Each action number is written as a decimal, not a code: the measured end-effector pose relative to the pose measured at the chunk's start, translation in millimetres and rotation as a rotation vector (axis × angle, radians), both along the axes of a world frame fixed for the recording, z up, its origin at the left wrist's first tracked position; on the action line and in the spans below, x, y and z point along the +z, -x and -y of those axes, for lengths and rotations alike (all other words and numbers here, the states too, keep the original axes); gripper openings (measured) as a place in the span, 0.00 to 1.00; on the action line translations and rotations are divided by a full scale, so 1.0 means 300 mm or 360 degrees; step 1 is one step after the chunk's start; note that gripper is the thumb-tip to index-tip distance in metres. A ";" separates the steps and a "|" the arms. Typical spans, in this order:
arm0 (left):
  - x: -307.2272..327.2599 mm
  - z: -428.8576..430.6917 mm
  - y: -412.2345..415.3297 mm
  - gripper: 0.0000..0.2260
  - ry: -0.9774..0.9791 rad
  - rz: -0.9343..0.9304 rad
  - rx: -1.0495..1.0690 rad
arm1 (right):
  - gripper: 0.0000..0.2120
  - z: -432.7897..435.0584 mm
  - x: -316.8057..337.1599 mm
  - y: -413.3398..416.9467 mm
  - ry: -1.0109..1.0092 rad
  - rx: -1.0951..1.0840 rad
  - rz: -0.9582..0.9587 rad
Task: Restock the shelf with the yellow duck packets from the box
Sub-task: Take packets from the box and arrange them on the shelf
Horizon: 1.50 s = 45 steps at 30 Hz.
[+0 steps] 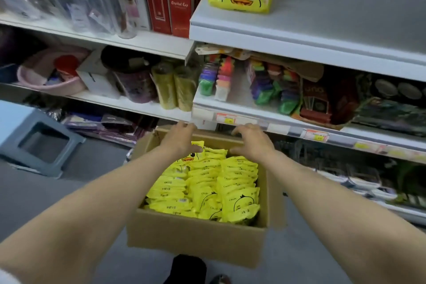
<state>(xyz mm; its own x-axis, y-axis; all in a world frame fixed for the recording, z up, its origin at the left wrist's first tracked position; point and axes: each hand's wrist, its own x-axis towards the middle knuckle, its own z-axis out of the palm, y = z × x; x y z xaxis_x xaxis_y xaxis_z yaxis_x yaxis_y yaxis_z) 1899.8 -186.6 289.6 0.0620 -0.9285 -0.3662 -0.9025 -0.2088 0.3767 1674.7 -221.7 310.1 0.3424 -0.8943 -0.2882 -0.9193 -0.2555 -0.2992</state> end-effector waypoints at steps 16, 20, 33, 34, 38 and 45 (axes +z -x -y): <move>-0.537 -0.123 0.128 0.31 -0.0709 -0.0252 -0.0167 | 0.26 -0.134 -0.551 0.141 -0.0756 -0.0093 -0.0280; -0.572 -0.107 0.116 0.30 -0.0756 -0.0235 -0.0155 | 0.26 -0.125 -0.607 0.146 -0.0821 -0.0042 -0.0334; -0.603 -0.102 0.128 0.29 -0.0766 -0.0273 -0.0105 | 0.16 -0.097 -0.663 0.149 -0.0661 0.0385 -0.0708; -0.602 -0.107 0.132 0.29 -0.0762 -0.0274 -0.0102 | 0.15 -0.092 -0.656 0.156 -0.0658 0.0375 -0.0647; -0.585 -0.131 0.159 0.30 -0.0727 -0.0261 -0.0106 | 0.12 -0.055 -0.616 0.198 -0.0786 0.0211 -0.0189; -0.570 -0.191 0.241 0.32 -0.0673 -0.0307 -0.0054 | 0.15 0.046 -0.455 0.240 -0.0638 -0.0074 0.0177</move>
